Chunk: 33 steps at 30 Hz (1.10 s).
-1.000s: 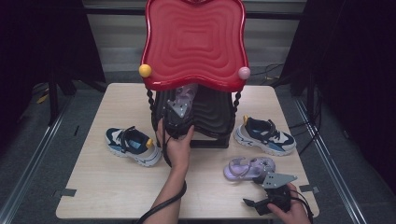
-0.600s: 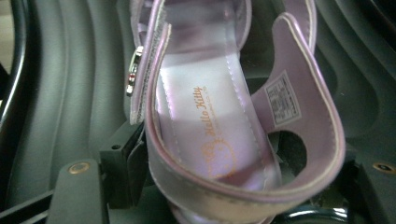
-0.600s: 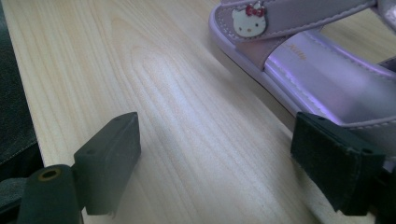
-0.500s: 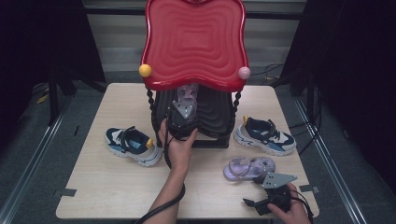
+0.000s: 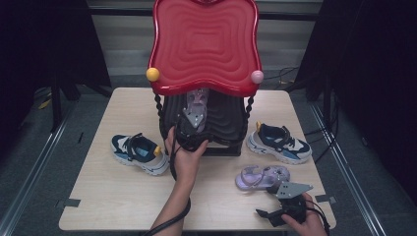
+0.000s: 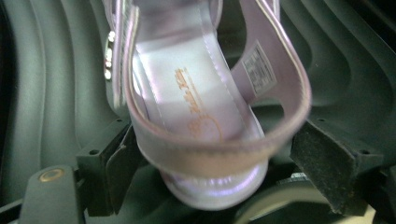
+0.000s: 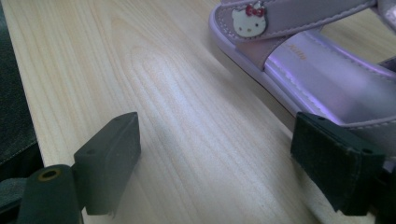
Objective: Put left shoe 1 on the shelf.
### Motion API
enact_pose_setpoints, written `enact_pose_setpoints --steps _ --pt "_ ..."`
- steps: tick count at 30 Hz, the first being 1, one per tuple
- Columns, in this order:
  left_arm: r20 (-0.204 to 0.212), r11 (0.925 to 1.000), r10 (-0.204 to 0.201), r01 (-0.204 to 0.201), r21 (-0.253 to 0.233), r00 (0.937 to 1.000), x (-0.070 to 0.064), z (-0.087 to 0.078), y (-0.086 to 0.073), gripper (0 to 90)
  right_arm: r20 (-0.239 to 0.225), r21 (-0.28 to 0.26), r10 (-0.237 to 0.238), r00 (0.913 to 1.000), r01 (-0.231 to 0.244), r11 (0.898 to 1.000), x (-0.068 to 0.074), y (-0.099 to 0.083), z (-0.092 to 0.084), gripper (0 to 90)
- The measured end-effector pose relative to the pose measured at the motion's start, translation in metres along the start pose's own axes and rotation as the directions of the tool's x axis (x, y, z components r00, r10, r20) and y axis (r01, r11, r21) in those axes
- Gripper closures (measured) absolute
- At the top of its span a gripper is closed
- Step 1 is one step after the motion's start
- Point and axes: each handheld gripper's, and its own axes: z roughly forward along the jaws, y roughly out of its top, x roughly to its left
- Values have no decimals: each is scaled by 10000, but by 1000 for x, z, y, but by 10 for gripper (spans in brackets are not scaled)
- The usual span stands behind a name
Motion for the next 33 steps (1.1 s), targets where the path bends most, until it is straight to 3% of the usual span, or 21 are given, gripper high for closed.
enact_pose_setpoints --steps 17,19,23,25,26,29,31,33 --pt "1119 9964 598 -661 530 9919 3 -24 -26 169 -6 1 12 10000 -12 10000 0 0 0 154" --pt "1023 9954 841 -882 364 9912 3 -27 -29 169 -4 3 12 10000 -12 10000 0 0 0 154" --pt "1184 9962 782 -821 280 9899 5 -36 -29 171 -1 -14 21 10000 -21 10000 0 0 0 154" --pt "1329 9946 964 -1007 266 9864 6 -41 -28 173 -4 -7 -16 10000 16 10000 0 0 0 154" --pt "1438 9958 858 -894 191 9859 5 -43 -28 178 -3 0 -4 10000 4 10000 0 0 0 154" --pt "1717 9930 1128 -1172 161 9787 3 -50 -29 180 -4 -5 -2 10000 2 10000 0 0 0 154" --pt "2138 9941 958 -1042 283 9722 2 -52 -31 181 -3 -1 -4 10000 4 10000 0 0 0 154" --pt "2321 9917 1078 -1210 432 9667 1 -51 -34 180 -2 -16 22 10000 -22 10000 0 0 0 154"
